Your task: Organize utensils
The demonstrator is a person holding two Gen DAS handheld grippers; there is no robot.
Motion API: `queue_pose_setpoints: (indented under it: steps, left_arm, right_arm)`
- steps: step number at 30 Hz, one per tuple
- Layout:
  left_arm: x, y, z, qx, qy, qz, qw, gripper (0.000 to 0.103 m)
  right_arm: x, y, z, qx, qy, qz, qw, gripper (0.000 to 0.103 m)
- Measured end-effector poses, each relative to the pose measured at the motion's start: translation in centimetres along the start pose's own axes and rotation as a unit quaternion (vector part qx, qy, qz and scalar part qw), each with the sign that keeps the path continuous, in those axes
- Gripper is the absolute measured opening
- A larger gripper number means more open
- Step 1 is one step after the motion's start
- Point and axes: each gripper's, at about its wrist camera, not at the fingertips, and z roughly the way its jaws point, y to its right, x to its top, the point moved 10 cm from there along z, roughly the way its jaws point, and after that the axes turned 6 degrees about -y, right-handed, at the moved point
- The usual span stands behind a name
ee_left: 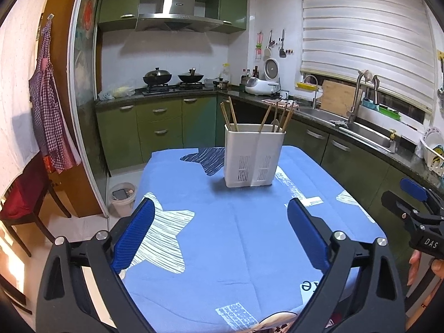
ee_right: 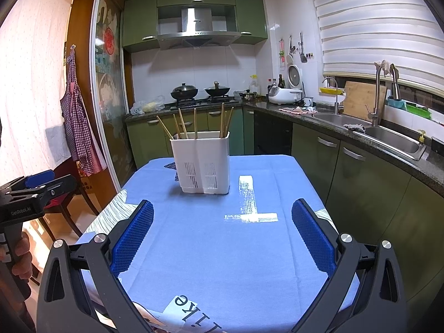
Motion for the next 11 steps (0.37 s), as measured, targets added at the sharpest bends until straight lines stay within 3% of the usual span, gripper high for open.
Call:
queue_pose_setpoints:
  steps: [11]
  left_arm:
    - [-0.32, -0.73, 0.78, 0.0, -0.022, -0.021, 0.9995, 0.096]
  right_arm:
    - [-0.14, -0.18, 0.28, 0.001, -0.002, 0.001, 1.0, 0.098]
